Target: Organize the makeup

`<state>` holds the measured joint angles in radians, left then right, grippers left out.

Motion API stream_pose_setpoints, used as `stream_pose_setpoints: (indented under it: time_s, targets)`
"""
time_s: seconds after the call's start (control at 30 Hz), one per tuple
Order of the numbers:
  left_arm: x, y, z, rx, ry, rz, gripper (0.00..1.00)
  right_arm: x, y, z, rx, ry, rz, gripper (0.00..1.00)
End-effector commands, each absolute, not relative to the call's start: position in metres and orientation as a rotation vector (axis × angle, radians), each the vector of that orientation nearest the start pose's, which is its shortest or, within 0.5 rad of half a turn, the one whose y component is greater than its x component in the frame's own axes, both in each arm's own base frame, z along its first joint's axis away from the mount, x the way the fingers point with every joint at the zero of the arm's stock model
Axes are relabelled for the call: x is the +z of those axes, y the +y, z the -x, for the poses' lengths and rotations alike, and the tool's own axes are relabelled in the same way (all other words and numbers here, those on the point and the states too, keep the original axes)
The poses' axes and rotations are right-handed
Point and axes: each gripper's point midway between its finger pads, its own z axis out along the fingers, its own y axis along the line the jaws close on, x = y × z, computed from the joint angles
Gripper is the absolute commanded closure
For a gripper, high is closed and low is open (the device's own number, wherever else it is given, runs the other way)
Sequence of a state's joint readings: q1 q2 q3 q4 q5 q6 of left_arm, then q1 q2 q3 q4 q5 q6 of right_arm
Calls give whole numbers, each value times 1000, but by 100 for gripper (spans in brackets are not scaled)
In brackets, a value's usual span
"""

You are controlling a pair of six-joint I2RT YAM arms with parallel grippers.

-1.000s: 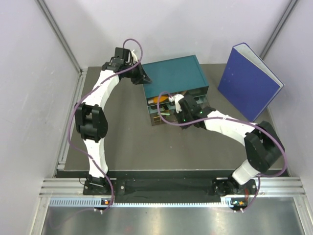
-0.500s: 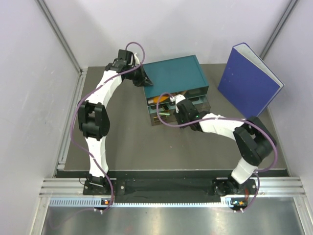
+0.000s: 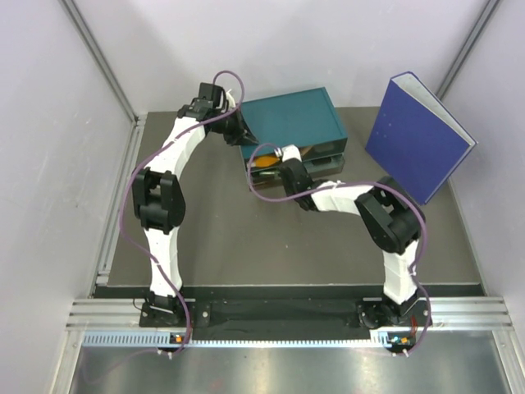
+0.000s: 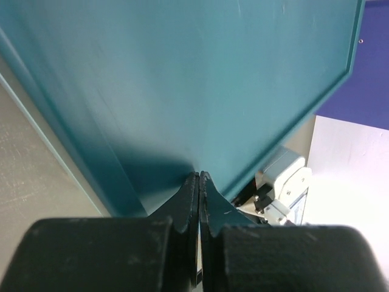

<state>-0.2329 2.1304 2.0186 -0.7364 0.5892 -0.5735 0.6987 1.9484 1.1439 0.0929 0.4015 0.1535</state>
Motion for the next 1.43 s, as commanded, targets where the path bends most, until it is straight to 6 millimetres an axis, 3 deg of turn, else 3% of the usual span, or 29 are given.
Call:
stream_pose_setpoints:
  time_s: [0.0,0.03,0.13,0.2,0.23,0.3,0.33,0.37,0.43,0.47,0.53,0.57,0.63,0.67,0.73,0.77,0.83,0.87,0.93,0.97,1.0,1.03,1.07,1.1,1.17,1.2,1.27,1.3,1.4]
  targets:
    - [181,-231,-475,-1033,2562,121,100,106,301,-473,82,1963,273,100]
    - [179,-231,-474,-1027,2567,114,100,117,309,-479,106,1947,270,100]
    - [182,-230,-474,-1020,2564,103,100,117,315,-474,142,1984,288,100]
    - [183,-229,-474,-1017,2560,99,100,130,315,-467,180,1961,273,100]
    - [184,-229,-474,-1013,2558,97,100,120,310,-457,178,1981,284,100]
    - [185,-228,-475,-1011,2553,96,100,134,302,-447,206,1968,250,100]
    - [184,-228,-475,-1008,2555,97,100,124,295,-437,201,1996,244,100]
    - [185,-228,-476,-1005,2550,95,100,138,292,-431,237,1982,206,100]
    - [193,-227,-477,-1001,2527,85,100,134,282,-416,256,2009,178,100]
    - [197,-227,-478,-993,2514,79,100,155,278,-410,291,1978,148,100]
    - [217,-225,-480,-982,2464,54,91,163,271,-396,316,1983,141,100]
    - [227,-226,-481,-983,2436,39,77,188,265,-390,342,1938,121,100]
    - [261,-221,-483,-952,2350,7,54,206,254,-381,333,1908,126,100]
    - [274,-219,-483,-941,2313,-5,34,228,245,-373,332,1875,122,100]
    - [304,-210,-479,-880,2229,-27,18,252,229,-369,289,1834,129,100]
    - [312,-205,-477,-854,2212,-32,4,265,217,-360,268,1828,131,99]
    - [332,-191,-470,-770,2164,-49,1,285,198,-356,215,1798,115,87]
    - [330,-181,-466,-733,2181,-35,1,297,185,-348,202,1784,99,68]
    - [339,-165,-456,-668,2162,-31,1,308,163,-343,167,1768,61,44]
    - [325,-153,-452,-638,2199,-3,1,321,153,-335,174,1741,40,26]
    - [332,-143,-444,-613,2184,12,1,319,145,-329,161,1757,38,20]
    - [327,-136,-440,-592,2194,33,1,320,136,-327,152,1758,16,15]
    - [308,-122,-435,-556,2239,81,1,325,128,-320,155,1751,2,5]
    - [313,-116,-425,-545,2227,98,1,317,123,-314,138,1781,5,2]
    - [289,-100,-412,-500,2281,151,1,314,113,-304,143,1795,-16,0]
    - [295,-95,-400,-488,2263,151,1,306,112,-300,149,1814,-11,0]
    - [272,-89,-383,-463,2314,171,1,295,111,-289,169,1851,-3,1]
    - [281,-91,-373,-488,2277,144,1,282,114,-285,187,1882,11,0]
    - [262,-87,-349,-490,2322,174,1,261,118,-274,229,1947,25,0]
